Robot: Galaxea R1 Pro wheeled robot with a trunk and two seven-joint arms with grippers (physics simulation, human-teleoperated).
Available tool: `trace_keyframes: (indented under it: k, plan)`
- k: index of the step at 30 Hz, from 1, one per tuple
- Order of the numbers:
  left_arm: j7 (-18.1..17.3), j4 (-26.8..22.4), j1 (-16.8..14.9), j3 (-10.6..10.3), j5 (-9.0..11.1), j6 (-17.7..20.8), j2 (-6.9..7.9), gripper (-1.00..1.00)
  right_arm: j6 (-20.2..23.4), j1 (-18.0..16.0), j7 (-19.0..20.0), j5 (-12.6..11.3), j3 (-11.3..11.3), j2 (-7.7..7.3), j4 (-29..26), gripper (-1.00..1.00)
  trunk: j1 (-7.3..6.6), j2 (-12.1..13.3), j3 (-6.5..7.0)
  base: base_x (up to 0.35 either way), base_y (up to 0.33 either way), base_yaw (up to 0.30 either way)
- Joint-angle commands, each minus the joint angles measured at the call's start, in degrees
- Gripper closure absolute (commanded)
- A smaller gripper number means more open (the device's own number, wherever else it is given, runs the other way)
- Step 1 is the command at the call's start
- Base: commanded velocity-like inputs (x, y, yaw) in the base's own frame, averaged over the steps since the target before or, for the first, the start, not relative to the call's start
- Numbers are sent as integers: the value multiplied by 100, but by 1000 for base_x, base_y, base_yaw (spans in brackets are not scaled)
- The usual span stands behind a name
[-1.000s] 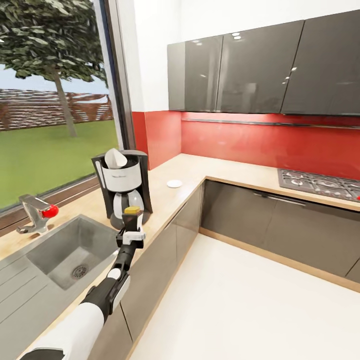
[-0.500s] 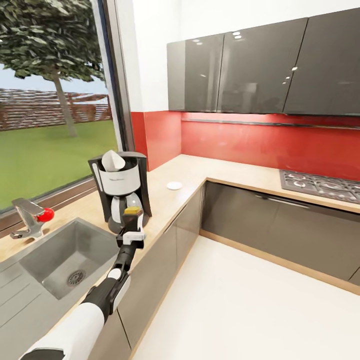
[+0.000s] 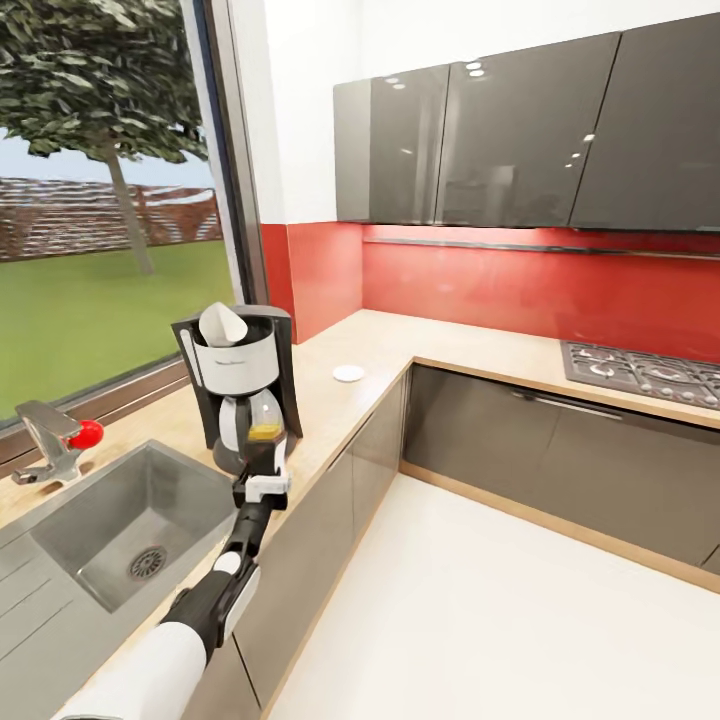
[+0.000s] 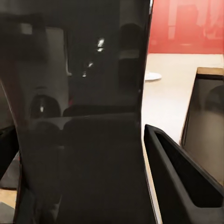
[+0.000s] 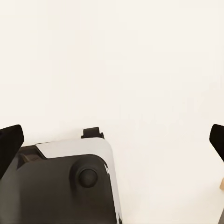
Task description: Set up a coffee station on the kitchen countertop: keep the coffee maker on the countertop, move the bottle of coffee from the kitchen shelf to the counter next to the coffee maker, place a paper coffee filter on top of the coffee maker, put the saucer next to the coffee maker with the coffee cup on the saucer, and place the electric kettle next to the coffee maker.
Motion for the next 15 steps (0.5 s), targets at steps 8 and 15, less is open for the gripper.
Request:
trace_keyframes:
  k: [8,15]
  plan:
    - [43,-16,152,0,-62,-25,18,100,-24,-11,-12,60,-44,1,10,-100,4,-13,-12,0,0,0]
    - [43,-21,158,7,-61,-20,18,100,-24,-8,-12,60,-44,1,10,-100,4,-13,-12,105,0,0]
